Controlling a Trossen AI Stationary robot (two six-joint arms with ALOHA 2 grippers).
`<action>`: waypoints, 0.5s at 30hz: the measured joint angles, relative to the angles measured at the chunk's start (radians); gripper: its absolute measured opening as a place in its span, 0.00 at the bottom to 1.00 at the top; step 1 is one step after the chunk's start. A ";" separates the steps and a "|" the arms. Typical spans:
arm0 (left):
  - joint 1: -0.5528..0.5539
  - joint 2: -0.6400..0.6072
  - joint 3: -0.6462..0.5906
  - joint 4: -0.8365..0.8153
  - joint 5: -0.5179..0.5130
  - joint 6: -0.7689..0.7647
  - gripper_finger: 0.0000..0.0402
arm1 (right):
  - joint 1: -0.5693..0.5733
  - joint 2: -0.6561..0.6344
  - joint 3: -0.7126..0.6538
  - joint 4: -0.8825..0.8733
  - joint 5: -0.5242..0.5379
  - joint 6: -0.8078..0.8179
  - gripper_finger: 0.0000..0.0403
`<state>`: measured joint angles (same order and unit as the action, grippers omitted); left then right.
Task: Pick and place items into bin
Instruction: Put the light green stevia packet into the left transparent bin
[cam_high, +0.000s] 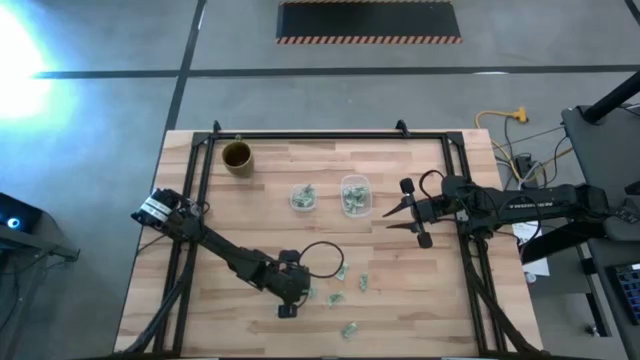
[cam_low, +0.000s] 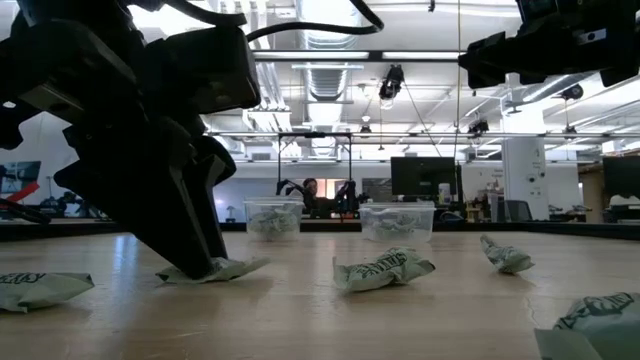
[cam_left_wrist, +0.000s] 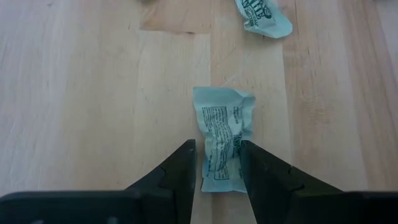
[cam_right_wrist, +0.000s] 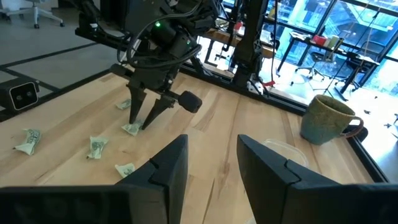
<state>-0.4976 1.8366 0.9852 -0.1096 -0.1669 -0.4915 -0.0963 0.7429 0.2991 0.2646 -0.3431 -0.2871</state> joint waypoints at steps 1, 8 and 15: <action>0.000 -0.001 0.000 -0.001 0.001 0.000 0.27 | 0.000 0.000 -0.001 -0.001 0.000 0.000 0.32; 0.000 -0.002 0.000 -0.002 0.002 0.000 0.27 | 0.000 0.000 -0.002 -0.002 0.001 0.000 0.32; 0.000 -0.002 0.000 -0.004 -0.004 0.000 0.22 | 0.000 0.000 -0.006 -0.002 0.002 0.000 0.32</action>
<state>-0.4976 1.8343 0.9852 -0.1139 -0.1709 -0.4915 -0.0963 0.7429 0.2929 0.2630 -0.3416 -0.2874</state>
